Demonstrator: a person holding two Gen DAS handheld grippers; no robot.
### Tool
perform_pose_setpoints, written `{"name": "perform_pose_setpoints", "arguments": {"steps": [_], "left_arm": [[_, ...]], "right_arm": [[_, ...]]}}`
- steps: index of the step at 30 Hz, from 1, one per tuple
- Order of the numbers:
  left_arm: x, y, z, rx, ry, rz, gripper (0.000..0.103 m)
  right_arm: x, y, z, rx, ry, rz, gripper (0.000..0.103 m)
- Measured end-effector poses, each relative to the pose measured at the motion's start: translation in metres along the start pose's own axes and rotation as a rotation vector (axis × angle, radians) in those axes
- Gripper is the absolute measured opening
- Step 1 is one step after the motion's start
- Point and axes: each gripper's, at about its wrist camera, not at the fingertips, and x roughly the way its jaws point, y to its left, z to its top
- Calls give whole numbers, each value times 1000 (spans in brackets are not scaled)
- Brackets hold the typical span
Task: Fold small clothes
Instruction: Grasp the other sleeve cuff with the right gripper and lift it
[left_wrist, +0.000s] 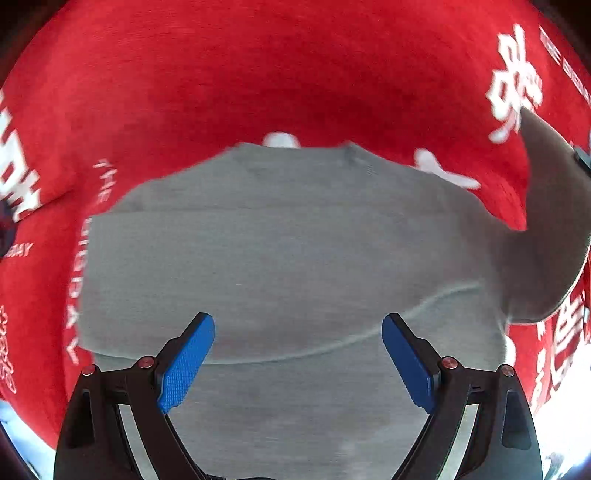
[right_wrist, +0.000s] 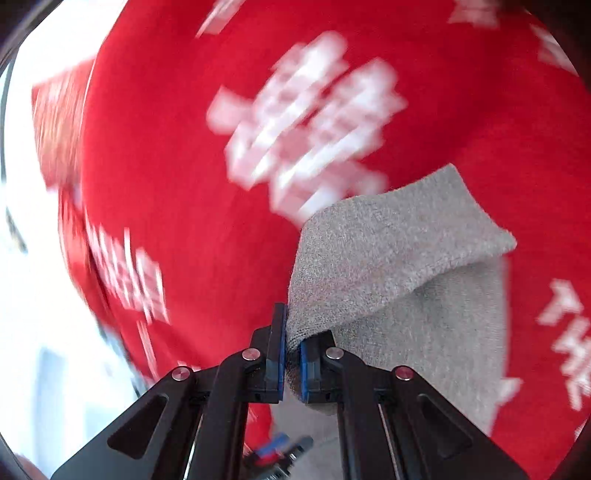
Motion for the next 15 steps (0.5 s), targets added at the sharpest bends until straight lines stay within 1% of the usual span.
{"name": "perform_pose_setpoints", "arguments": {"steps": [2, 5, 9, 10, 12, 13, 14, 15], "left_arm": [[-3, 22, -1, -29, -14, 17, 93], [-1, 57, -5, -77, -18, 44, 93], [5, 86, -13, -124, -9, 63, 93], [7, 95, -16, -134, -7, 65, 93], [8, 103, -21, -148, -7, 65, 93], [8, 107, -23, -156, -7, 63, 93], [8, 112, -24, -166, -6, 58, 93], [8, 115, -25, -176, -6, 51, 93]], "right_arm": [[48, 24, -21, -81, 110, -9, 7], [107, 29, -54, -106, 237, -48, 7], [165, 16, -97, -124, 388, -178, 7], [174, 11, -106, -119, 420, -230, 9], [181, 5, -113, -93, 448, -302, 11], [177, 0, -113, -70, 435, -302, 12], [173, 0, -112, -52, 414, -299, 16], [169, 1, -109, -42, 381, -309, 31]]}}
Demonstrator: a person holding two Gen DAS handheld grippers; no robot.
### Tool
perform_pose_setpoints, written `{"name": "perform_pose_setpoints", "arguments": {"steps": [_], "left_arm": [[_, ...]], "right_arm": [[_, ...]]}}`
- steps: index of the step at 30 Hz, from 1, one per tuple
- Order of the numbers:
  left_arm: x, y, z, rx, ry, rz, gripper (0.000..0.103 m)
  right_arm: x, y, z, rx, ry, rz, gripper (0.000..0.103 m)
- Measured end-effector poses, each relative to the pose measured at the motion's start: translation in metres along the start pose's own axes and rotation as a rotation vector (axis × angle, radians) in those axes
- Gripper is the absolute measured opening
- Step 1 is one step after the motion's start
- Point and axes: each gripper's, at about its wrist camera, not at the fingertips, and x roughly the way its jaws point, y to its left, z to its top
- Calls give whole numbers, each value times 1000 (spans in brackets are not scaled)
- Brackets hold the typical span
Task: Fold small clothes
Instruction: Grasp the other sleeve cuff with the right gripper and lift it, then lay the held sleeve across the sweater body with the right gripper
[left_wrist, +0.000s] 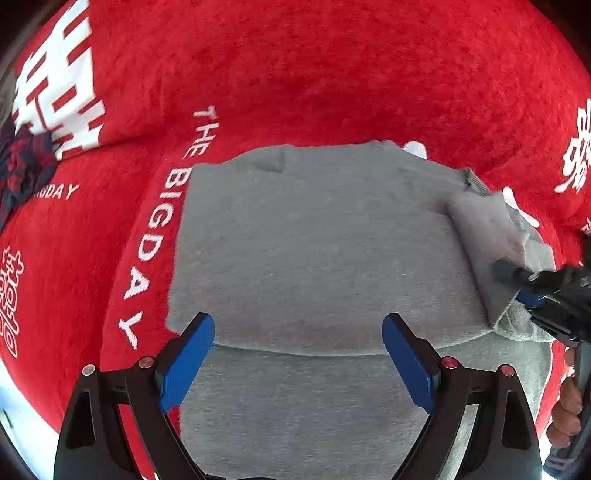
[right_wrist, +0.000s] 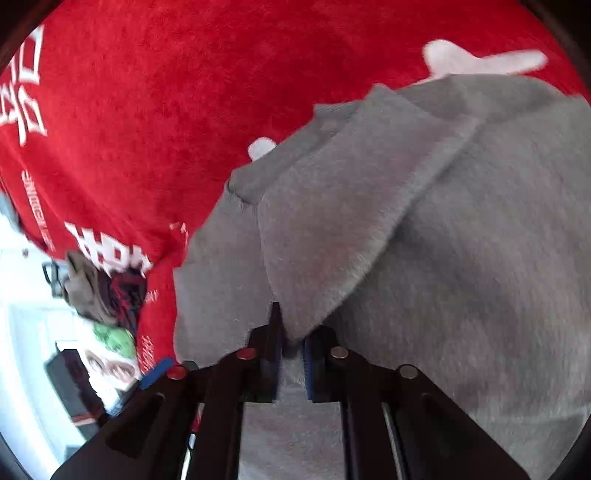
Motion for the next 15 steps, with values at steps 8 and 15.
{"name": "perform_pose_setpoints", "arguments": {"steps": [8, 15], "left_arm": [[-9, 27, 7, -68, -27, -128, 93], [-8, 52, 15, -156, -36, -275, 93]], "right_arm": [[-7, 16, 37, 13, -131, -24, 8], [41, 118, -9, -478, 109, -104, 8]]}}
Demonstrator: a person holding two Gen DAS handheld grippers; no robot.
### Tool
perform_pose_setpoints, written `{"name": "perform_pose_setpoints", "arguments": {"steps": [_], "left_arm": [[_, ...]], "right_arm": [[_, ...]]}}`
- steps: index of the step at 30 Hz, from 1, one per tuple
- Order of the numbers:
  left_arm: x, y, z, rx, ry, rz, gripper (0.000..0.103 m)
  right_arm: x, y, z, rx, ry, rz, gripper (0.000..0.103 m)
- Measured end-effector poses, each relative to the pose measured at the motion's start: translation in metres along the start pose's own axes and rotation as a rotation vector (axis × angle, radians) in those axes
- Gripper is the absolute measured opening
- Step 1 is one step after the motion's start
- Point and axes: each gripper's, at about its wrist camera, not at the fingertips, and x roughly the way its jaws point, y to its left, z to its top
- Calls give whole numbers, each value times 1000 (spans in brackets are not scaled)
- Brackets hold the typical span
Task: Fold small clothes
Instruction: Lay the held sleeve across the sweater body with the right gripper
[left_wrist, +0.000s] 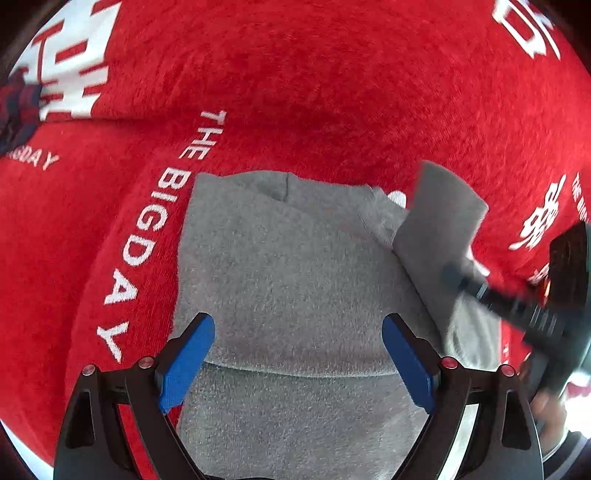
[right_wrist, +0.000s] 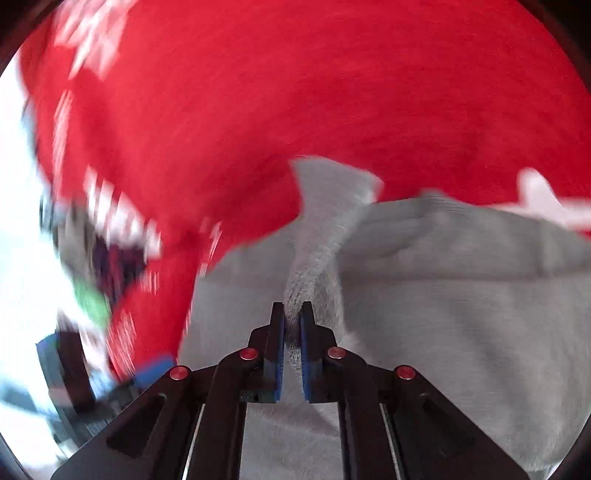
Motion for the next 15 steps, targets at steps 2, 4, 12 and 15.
{"name": "perform_pose_setpoints", "arguments": {"steps": [2, 4, 12, 15], "left_arm": [[3, 8, 1, -37, 15, -29, 93], [7, 14, 0, -67, 35, -54, 93], [27, 6, -2, -57, 102, -102, 93], [34, -5, -3, -45, 122, -113, 93]], "right_arm": [[17, 21, -12, -98, 65, -25, 8], [32, 30, -28, -161, 134, -42, 8], [16, 19, -61, -206, 195, -100, 69], [-11, -6, -70, -68, 174, -73, 69]]}}
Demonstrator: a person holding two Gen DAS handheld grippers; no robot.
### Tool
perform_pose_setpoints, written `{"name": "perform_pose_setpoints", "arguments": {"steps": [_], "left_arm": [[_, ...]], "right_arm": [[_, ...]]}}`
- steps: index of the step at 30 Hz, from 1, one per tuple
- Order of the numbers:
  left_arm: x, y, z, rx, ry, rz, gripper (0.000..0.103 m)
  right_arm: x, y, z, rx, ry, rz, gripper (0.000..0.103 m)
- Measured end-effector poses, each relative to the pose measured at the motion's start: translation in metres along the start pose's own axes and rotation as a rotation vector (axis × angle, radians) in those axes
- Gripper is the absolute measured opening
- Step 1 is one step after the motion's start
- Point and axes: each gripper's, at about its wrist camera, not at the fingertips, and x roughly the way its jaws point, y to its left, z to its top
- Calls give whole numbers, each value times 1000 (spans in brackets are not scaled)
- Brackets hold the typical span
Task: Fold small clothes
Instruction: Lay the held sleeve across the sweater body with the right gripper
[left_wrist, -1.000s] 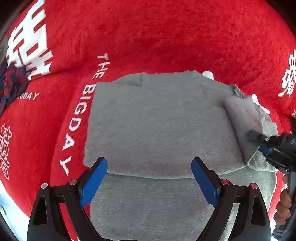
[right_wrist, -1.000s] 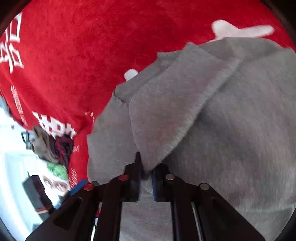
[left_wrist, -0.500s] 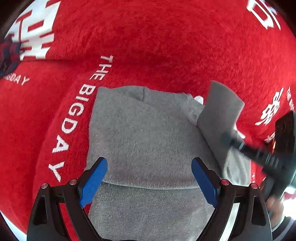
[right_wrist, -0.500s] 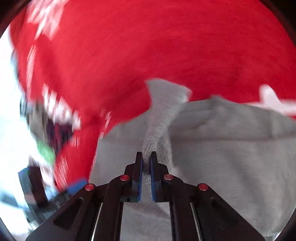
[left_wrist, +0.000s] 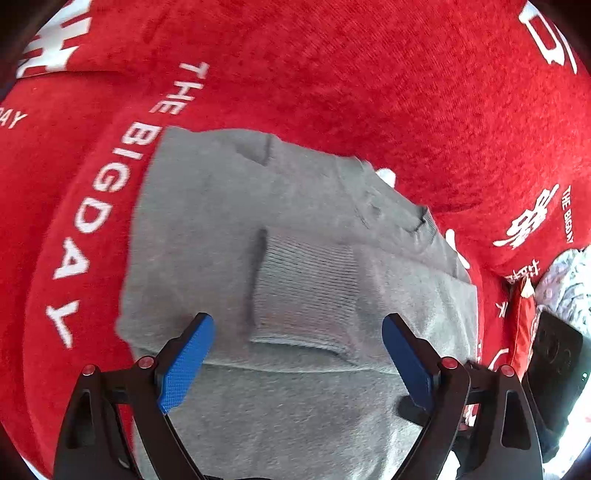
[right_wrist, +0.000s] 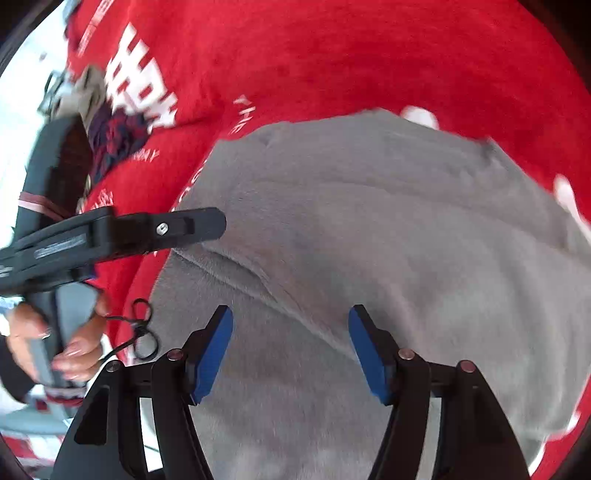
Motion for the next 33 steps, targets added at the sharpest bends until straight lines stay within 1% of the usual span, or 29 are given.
{"name": "perform_pose_setpoints", "arguments": {"steps": [3, 5, 6, 7, 8, 10, 11, 12, 13, 14, 15, 16, 18, 19, 21, 22, 25, 27, 28, 29, 30, 31, 32, 33], "left_arm": [[8, -7, 2, -5, 22, -12, 93], [13, -11, 2, -7, 38, -5, 91], [15, -12, 3, -11, 43, -9, 87], [16, -13, 4, -14, 47, -13, 76], [18, -14, 6, -20, 57, -14, 74], [21, -15, 7, -23, 61, -7, 74], [22, -17, 7, -18, 58, -4, 63], [23, -19, 7, -3, 59, 8, 52], [25, -20, 8, 8, 68, 15, 25], [30, -22, 8, 23, 84, 22, 8], [30, -22, 7, 32, 87, 24, 8], [27, -23, 6, 45, 72, 29, 8], [16, -30, 1, 97, 32, 38, 8], [11, -32, -1, 118, 19, 47, 8], [9, -31, -6, 135, 20, 56, 8], [11, -29, -8, 137, 29, 62, 8], [18, -21, -15, 142, 53, 102, 9], [12, -16, -17, 134, 35, 119, 9], [7, -15, -18, 136, 23, 151, 15], [2, -12, -18, 144, 7, 212, 29], [-3, -10, -19, 148, -10, 272, 40], [-8, -7, -19, 149, -31, 358, 62], [-13, -5, -19, 150, -44, 393, 68], [-17, -2, -18, 151, -49, 406, 68]], "right_arm": [[-24, -50, -25, 243, -33, 35, 69], [-47, -94, -47, 428, -80, 50, 69], [-58, -117, -61, 531, -119, 59, 69], [-65, -133, -71, 602, -151, 64, 69], [-71, -147, -80, 667, -180, 71, 69], [-80, -175, -99, 802, -245, 101, 69], [-84, -187, -103, 849, -271, 117, 69], [-86, -196, -108, 893, -298, 136, 66], [-85, -205, -110, 943, -320, 155, 57], [-85, -211, -111, 973, -331, 163, 48], [-87, -216, -111, 984, -331, 162, 22], [-89, -219, -105, 977, -324, 144, 6], [-100, -221, -99, 923, -335, 125, 6], [-106, -217, -93, 870, -336, 108, 6], [-113, -215, -88, 797, -323, 80, 6], [-113, -215, -86, 770, -302, 60, 6], [-96, -222, -89, 754, -235, 31, 6], [-88, -223, -94, 764, -234, 56, 6], [-89, -221, -95, 761, -235, 57, 6], [-89, -219, -95, 754, -227, 48, 6], [-90, -216, -96, 741, -213, 28, 7], [-92, -214, -97, 733, -199, 14, 8], [-94, -211, -98, 723, -183, -1, 9], [-97, -207, -102, 713, -177, -16, 9]]}}
